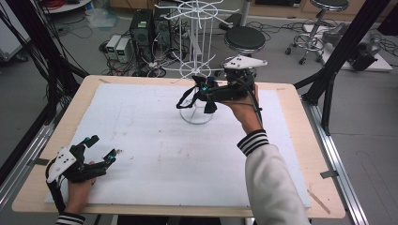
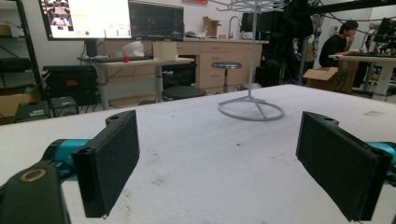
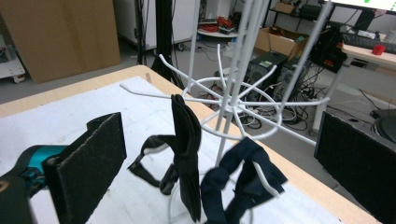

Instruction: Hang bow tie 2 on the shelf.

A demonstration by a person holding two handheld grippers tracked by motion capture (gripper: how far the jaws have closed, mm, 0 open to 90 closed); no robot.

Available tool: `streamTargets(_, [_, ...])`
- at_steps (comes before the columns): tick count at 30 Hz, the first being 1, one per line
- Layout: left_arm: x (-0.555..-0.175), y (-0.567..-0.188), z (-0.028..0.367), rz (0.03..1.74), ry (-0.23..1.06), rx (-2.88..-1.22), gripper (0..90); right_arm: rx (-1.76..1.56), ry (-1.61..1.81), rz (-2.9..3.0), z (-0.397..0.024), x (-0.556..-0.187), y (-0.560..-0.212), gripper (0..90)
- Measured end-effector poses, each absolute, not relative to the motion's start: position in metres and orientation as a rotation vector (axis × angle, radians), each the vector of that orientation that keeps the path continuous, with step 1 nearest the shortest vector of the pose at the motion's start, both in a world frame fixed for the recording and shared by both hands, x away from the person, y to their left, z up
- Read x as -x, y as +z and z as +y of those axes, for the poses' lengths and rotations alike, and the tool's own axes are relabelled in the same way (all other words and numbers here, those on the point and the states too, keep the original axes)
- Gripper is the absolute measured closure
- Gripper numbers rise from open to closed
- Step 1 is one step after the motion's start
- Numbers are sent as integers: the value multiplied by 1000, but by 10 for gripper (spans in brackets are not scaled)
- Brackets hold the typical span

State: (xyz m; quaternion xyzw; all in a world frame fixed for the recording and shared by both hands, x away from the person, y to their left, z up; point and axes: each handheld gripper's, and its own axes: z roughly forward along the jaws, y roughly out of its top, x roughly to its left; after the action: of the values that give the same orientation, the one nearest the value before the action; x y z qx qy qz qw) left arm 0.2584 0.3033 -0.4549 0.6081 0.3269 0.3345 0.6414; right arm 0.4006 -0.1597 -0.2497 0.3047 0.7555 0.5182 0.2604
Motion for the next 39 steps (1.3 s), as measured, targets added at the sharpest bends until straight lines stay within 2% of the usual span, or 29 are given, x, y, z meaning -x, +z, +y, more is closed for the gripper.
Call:
streamTargets(8, [-258,-455,303,745,762,-1386,138,-831,1425,1998,-186,-378,-244,15])
streamTargets(18, [-258,-455,303,745,763,-1388,138,-866,1423,1945,-219,-346,-271,15])
streamTargets(32, [-258,-455,303,739,765,-1383,138,-988,1405,1809,-266,-297,-334,14])
streamTargets(39, [-258,-455,303,740,764,-1383,138,-1039,1415,1717,-278,-280,-378,14])
